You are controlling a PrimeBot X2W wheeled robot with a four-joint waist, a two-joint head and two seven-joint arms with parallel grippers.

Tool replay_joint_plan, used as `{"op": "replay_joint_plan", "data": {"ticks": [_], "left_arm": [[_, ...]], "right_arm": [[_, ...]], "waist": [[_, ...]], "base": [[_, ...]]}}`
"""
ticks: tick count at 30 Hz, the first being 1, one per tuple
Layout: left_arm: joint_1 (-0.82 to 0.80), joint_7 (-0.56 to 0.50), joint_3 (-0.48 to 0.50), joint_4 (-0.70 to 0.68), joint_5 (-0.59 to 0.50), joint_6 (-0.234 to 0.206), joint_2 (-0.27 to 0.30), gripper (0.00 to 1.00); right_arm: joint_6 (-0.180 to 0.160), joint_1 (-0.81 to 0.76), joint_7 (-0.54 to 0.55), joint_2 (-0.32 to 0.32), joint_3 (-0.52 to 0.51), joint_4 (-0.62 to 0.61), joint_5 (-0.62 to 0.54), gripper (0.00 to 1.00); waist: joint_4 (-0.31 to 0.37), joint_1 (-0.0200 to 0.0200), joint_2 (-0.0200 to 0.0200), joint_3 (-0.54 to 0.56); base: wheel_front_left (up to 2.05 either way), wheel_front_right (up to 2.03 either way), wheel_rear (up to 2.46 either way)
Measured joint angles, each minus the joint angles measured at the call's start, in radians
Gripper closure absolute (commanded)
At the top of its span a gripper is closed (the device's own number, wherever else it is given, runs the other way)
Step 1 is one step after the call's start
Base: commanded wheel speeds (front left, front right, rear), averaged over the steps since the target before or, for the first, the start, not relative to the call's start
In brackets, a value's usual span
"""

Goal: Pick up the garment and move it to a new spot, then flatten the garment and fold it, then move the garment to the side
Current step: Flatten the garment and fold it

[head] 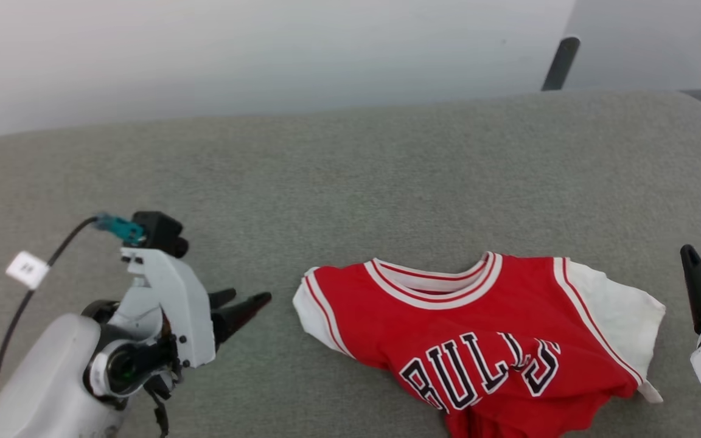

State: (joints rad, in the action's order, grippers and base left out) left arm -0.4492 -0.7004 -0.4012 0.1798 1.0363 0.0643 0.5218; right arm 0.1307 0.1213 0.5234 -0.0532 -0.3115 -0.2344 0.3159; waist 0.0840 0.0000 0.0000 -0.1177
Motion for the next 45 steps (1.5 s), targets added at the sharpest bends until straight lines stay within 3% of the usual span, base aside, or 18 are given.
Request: {"op": "replay_joint_plan", "data": {"ticks": [7, 29, 30, 31, 32, 41, 45], "left_arm": [[-0.050, -0.092, -0.044, 0.033, 0.018, -0.010, -0.019, 0.00], [-0.170, -0.050, -0.117, 0.258, -0.045, 0.047, -0.064, 0.00], [-0.174, -0.045, -0.113, 0.267, -0.035, 0.050, -0.071, 0.11], [-0.179, -0.044, -0.108, 0.278, -0.023, 0.050, -0.078, 0.65], [-0.183, -0.041, -0.104, 0.286, -0.011, 0.051, -0.084, 1.00], [-0.209, -0.033, -0.099, 0.319, 0.027, 0.060, -0.083, 1.00], [-0.223, -0.020, -0.096, 0.321, 0.026, 0.060, -0.056, 1.00]], "right_arm": [[0.000, 0.008, -0.022, 0.000, 0.007, 0.004, 0.010, 0.00], [0.000, 0.049, -0.062, 0.001, 0.030, 0.051, 0.035, 0.00], [0.000, 0.051, -0.065, 0.001, 0.031, 0.052, 0.035, 0.00], [0.000, 0.053, -0.066, 0.001, 0.032, 0.053, 0.037, 0.00], [0.000, 0.054, -0.066, 0.001, 0.032, 0.054, 0.037, 0.00], [0.000, 0.054, -0.069, 0.001, 0.028, 0.054, 0.035, 0.00], [0.000, 0.053, -0.070, 0.001, 0.027, 0.054, 0.028, 0.00]], "waist": [[0.036, 0.0000, 0.0000, -0.032], [0.085, 0.0000, 0.0000, -0.125], [0.085, 0.0000, 0.0000, -0.127], [0.084, 0.0000, 0.0000, -0.129], [0.084, 0.0000, 0.0000, -0.131], [0.065, 0.0000, 0.0000, -0.124], [0.053, 0.0000, 0.0000, -0.113]], "base": [[0.00, 0.00, 0.00], [0.00, 0.00, 0.00], [0.00, 0.00, 0.00], [0.00, 0.00, 0.00], [0.00, 0.00, 0.00], [0.00, 0.00, 0.00], [0.00, 0.00, 0.00]]}}
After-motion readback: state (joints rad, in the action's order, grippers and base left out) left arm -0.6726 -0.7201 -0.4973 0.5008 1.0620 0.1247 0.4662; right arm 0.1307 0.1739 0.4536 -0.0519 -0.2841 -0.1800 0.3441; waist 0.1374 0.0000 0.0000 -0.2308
